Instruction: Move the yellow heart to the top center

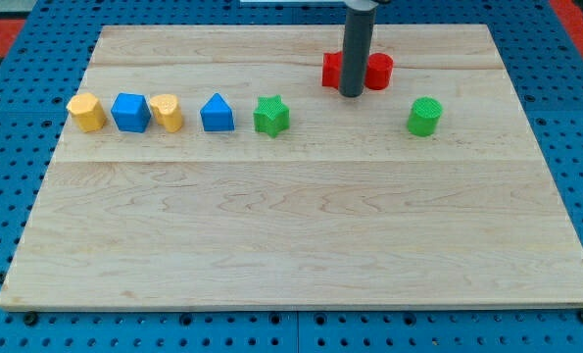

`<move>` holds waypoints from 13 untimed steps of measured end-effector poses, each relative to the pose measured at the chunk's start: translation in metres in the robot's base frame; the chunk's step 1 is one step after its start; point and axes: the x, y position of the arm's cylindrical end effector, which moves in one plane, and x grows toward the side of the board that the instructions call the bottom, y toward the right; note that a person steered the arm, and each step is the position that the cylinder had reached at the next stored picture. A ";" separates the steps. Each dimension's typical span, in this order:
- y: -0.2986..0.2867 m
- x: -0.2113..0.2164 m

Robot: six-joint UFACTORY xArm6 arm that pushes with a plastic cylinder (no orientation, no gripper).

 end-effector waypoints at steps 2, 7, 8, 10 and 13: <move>-0.052 0.071; -0.227 0.033; -0.227 0.031; -0.244 0.033; -0.259 -0.012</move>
